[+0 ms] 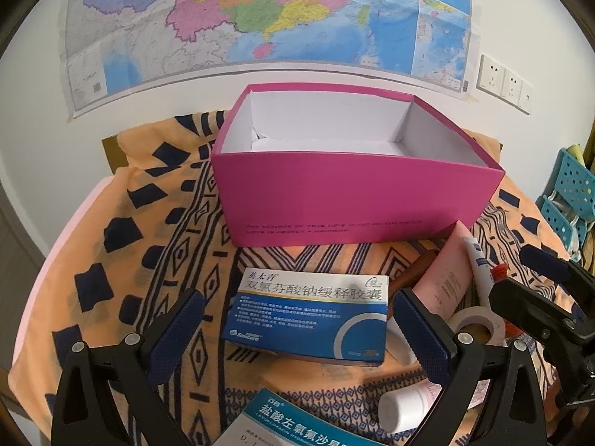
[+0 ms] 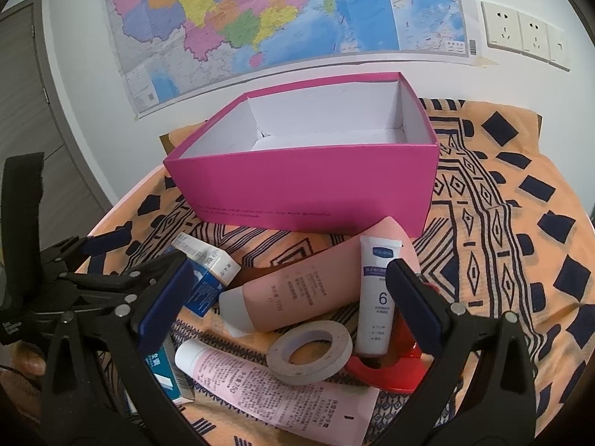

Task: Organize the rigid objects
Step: 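Move the right tool toward the blue-and-white medicine box, then grasp the blue-and-white medicine box with the right tool and lift, then carry the medicine box into the magenta box and open the right tool, then grasp the white-and-teal medicine box with the right tool and lift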

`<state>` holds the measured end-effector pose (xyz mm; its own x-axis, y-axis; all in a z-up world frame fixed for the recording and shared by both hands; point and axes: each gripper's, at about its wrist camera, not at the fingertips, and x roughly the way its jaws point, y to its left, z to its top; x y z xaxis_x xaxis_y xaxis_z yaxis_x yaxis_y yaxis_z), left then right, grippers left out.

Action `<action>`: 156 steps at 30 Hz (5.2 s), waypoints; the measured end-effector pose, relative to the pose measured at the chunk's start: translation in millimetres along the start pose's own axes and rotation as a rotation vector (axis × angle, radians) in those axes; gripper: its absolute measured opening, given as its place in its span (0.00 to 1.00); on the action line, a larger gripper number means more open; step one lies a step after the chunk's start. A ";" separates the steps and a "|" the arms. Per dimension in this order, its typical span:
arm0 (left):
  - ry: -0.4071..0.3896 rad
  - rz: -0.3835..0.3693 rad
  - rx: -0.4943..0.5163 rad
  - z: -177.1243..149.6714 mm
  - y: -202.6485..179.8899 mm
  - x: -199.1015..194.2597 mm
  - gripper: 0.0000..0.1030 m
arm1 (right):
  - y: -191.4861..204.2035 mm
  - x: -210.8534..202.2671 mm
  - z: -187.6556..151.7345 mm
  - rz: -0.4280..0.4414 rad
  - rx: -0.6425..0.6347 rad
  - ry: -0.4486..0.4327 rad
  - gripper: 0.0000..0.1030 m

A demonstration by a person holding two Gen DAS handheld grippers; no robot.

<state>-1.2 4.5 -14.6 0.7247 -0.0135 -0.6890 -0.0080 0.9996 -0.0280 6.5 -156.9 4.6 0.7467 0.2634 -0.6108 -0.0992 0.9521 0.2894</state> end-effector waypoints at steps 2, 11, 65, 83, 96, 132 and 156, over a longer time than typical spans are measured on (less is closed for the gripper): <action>0.000 0.005 -0.008 0.2 3.7 1.4 1.00 | 1.4 1.1 -0.7 0.009 -0.004 0.005 1.00; 0.026 0.007 -0.049 -4.3 25.9 6.5 1.00 | 8.8 9.0 -4.5 0.058 -0.022 0.039 1.00; 0.071 -0.385 -0.004 15.0 47.3 2.4 0.71 | 40.7 47.4 18.9 0.258 -0.064 0.159 0.37; -0.062 -0.422 0.040 54.1 23.3 -35.6 0.71 | 25.3 -3.9 60.2 0.251 -0.094 -0.007 0.37; -0.165 -0.322 0.106 111.8 16.0 -29.4 0.71 | 22.7 10.0 120.2 0.260 -0.119 -0.106 0.38; -0.089 -0.253 0.057 86.3 55.2 1.7 0.71 | 8.4 35.3 96.2 0.321 -0.066 0.010 0.39; 0.114 -0.286 0.087 -33.3 62.0 -17.8 0.71 | 58.3 3.0 -60.4 0.530 -0.128 0.357 0.39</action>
<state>-37.5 65.8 -28.2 0.6072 -0.2921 -0.7389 0.2471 0.9533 -0.1737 -36.7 -91.2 -24.9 0.3125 0.7167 -0.6234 -0.4881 0.6842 0.5419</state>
